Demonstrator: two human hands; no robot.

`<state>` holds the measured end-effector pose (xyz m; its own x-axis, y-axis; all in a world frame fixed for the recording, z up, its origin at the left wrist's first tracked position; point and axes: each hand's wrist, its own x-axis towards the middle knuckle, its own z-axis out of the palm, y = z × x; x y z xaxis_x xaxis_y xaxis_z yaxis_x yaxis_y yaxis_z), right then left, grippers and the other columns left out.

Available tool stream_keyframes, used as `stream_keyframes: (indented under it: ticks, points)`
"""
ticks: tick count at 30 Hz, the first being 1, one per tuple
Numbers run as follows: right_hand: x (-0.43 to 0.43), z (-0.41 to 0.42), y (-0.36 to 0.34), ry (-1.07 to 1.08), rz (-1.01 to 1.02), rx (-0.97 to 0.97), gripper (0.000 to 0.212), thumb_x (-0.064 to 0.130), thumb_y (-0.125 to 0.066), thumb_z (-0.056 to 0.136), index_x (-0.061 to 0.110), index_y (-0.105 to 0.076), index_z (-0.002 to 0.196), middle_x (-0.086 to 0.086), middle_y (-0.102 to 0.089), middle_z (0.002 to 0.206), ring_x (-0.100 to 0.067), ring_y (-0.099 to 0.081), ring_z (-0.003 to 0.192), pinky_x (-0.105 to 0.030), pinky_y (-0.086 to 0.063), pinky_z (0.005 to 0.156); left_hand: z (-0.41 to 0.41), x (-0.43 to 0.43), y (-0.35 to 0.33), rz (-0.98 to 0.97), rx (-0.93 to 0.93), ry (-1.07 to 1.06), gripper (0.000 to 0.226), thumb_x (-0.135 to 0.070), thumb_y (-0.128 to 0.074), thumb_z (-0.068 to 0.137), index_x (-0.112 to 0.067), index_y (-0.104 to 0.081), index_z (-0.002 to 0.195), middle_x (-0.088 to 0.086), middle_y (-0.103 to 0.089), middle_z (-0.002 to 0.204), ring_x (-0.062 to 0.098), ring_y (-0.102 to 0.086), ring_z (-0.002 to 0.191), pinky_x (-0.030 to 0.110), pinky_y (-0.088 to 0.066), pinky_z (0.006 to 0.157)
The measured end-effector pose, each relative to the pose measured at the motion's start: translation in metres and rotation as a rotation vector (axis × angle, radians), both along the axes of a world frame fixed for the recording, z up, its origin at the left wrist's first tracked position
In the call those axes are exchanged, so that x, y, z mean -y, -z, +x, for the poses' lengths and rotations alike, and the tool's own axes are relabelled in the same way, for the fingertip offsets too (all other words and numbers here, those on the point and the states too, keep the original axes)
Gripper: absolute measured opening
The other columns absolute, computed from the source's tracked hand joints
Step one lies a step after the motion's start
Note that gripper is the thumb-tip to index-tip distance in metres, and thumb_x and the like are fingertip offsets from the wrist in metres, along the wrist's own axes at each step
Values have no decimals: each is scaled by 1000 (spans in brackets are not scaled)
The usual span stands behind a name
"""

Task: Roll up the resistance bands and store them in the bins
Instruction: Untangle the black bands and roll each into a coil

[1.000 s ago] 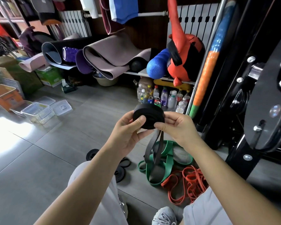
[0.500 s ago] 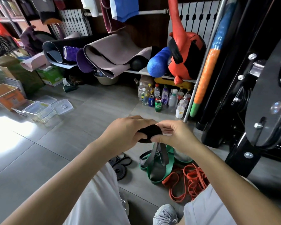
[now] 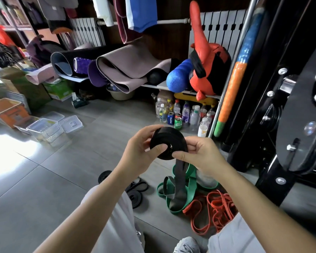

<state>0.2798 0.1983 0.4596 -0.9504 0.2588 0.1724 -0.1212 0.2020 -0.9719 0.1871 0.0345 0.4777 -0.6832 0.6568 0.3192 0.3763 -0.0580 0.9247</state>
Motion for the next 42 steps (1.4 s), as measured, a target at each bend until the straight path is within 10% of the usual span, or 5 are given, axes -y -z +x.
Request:
stream_keyframes:
  ticks: [7,22,29,37,42]
  points:
    - [2,1,-1,-20,373,132,26,25,-81,68,33,-71,91,9,-74,86,-6,-69,84,-40,-57,80,-7,6,-6,-459,-968,110,54,-17,-59,84,-41,-41,129,-4,-56,115,20,-60,97,38,-55,70]
    - [-4,-12,-39,45,14,-184,33,10,-76,61,28,-65,86,22,-71,75,4,-66,77,-12,-50,76,-18,-6,-46,33,-467,-151,51,-8,-65,77,-39,-53,116,-18,-57,100,-6,-53,93,10,-41,81]
    - [5,-11,-17,112,-94,-172,33,-5,-69,74,20,-66,95,19,-72,79,2,-68,82,-13,-51,74,-4,-14,-27,174,22,-124,46,-9,-65,72,-40,-63,107,-10,-68,103,18,-64,102,48,-52,90]
    - [2,0,-5,102,231,35,30,13,-78,73,39,-67,83,7,-74,85,-7,-70,83,-40,-56,83,-10,0,-9,-502,-1158,20,70,-21,-73,77,-36,-39,136,2,-48,130,29,-54,109,40,-55,72]
    - [5,2,0,110,214,35,41,10,-79,72,49,-67,78,13,-73,82,-4,-69,81,-36,-55,84,-13,-1,-3,-466,-1066,67,47,-15,-56,85,-37,-46,125,4,-53,109,27,-60,87,40,-55,58]
